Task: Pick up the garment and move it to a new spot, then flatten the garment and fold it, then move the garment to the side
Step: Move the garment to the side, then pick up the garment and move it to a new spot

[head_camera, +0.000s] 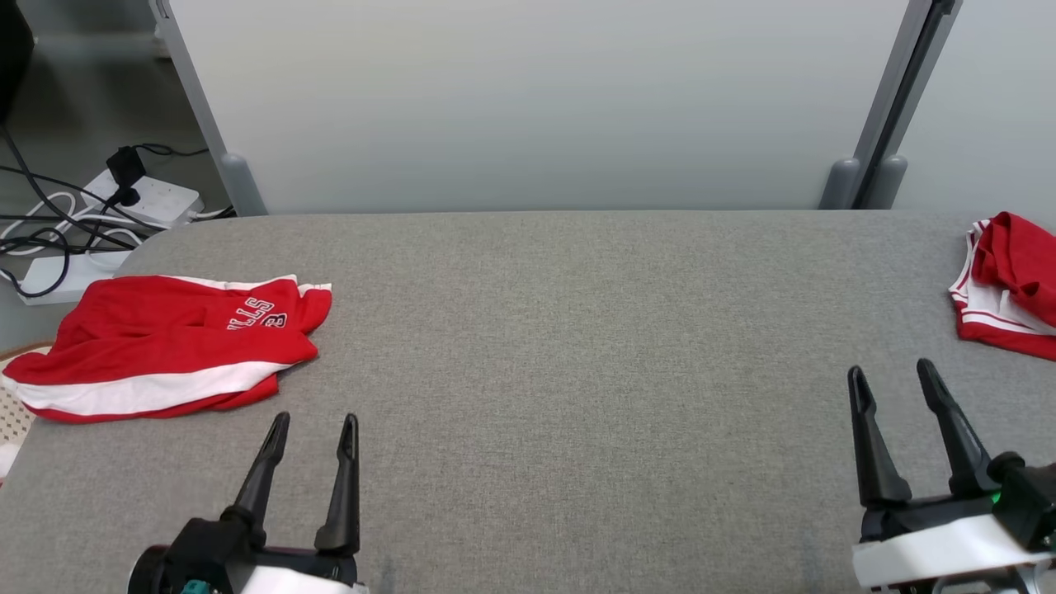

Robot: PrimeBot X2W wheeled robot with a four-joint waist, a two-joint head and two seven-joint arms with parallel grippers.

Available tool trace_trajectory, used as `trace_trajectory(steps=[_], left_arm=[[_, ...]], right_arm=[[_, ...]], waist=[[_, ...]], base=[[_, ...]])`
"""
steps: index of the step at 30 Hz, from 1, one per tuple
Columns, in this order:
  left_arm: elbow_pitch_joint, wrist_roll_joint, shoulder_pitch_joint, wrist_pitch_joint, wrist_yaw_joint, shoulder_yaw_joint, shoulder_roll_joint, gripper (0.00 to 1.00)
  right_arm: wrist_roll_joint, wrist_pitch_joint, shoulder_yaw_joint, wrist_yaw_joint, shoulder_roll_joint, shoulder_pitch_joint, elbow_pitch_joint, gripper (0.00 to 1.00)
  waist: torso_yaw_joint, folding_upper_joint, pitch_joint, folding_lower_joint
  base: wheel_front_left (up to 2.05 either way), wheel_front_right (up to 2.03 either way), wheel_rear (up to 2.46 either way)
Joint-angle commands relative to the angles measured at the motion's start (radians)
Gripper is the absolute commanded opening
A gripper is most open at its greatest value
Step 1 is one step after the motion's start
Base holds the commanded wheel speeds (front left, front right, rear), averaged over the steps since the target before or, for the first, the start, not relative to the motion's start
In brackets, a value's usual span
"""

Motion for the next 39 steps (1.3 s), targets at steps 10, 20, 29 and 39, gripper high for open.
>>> trace_trajectory(steps=[10, 20, 29, 39], left_arm=[[-0.005, 0.058, 0.013, -0.009, -0.028, 0.072, -0.003, 1.00], [0.002, 0.059, 0.007, -0.009, -0.033, 0.072, -0.005, 1.00], [-0.002, 0.064, -0.001, -0.009, -0.024, 0.064, -0.005, 1.00], [-0.026, 0.058, -0.012, -0.009, -0.003, 0.062, -0.005, 1.00]], right_arm=[[0.022, -0.011, 0.022, 0.004, -0.007, 0.044, -0.047, 1.00], [0.027, -0.011, 0.020, 0.004, -0.005, 0.055, -0.047, 1.00], [0.031, -0.011, 0.041, 0.004, -0.006, 0.058, -0.047, 1.00], [0.040, -0.011, 0.075, 0.004, -0.020, 0.046, -0.062, 1.00]], waist=[[-0.018, 0.0000, -0.018, 0.0000], [-0.007, 0.0000, -0.021, 0.0000], [0.033, 0.0000, -0.012, 0.0000], [0.147, 0.0000, -0.002, 0.0000]], base=[[0.00, 0.00, 0.00], [0.00, 0.00, 0.00], [0.00, 0.00, 0.00], [0.00, 0.00, 0.00]])
